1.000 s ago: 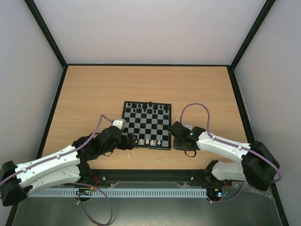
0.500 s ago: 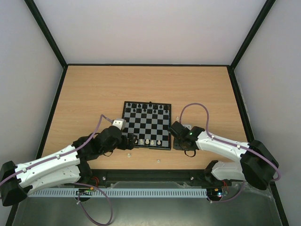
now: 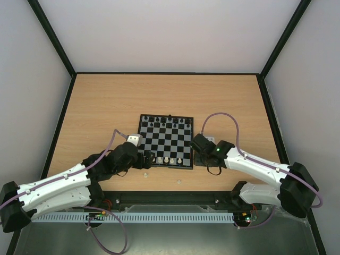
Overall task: Set up the chess pieces on the board
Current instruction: Pick up the chess piece at the center of the board, then place the chess piece on the chessboard.
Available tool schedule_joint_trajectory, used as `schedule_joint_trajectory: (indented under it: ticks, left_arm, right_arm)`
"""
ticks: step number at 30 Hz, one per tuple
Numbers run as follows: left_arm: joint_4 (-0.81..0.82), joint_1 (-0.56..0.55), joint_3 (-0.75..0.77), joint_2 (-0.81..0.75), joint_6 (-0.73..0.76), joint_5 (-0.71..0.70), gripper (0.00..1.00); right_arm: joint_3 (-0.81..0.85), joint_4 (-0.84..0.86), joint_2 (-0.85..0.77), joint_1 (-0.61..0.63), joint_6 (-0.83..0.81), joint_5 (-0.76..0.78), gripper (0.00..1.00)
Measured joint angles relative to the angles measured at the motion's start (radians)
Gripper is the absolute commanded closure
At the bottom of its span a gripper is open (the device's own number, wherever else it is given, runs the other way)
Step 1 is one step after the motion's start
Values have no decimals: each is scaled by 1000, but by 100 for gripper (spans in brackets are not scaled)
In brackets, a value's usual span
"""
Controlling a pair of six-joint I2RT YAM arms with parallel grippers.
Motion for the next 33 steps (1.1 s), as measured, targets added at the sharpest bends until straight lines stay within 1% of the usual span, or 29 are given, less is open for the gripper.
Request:
schedule_joint_trajectory:
  ticks: [5,12,18,33]
  left_arm:
    - [0,0,0,10,0,-1,1]
    - [-1,0,0,12,-7,-8,1]
    - [-5,0,0,12,-12,-14,1]
    - [-13,0,0,12,-23,-19,1]
  right_arm:
    - [64,-14,14,61,1,1,91]
    - [151,-18,140,135,-3,0,91]
    - [185,-14,217,153,-14,-8,89]
    - [211,5,289,154,-42,-15,88]
